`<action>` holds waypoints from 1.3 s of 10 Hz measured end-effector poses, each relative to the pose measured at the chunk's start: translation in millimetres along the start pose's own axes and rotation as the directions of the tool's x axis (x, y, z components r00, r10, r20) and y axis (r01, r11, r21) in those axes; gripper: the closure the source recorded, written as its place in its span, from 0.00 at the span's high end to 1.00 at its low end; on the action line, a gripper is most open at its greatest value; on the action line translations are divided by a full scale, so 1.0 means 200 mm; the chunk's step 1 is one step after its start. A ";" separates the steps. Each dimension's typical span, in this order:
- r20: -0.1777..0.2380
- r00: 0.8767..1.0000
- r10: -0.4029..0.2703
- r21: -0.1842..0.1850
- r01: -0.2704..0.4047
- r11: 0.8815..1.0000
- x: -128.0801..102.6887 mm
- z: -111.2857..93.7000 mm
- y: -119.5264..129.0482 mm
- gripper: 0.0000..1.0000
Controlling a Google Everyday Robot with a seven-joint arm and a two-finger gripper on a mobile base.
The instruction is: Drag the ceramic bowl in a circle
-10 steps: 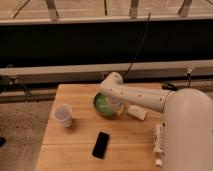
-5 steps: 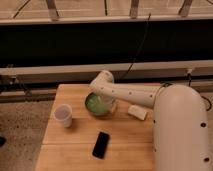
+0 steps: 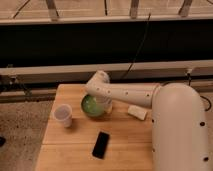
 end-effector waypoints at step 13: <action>0.006 0.993 -0.119 -0.013 0.119 0.993 -0.15 -0.09 -0.07 0.01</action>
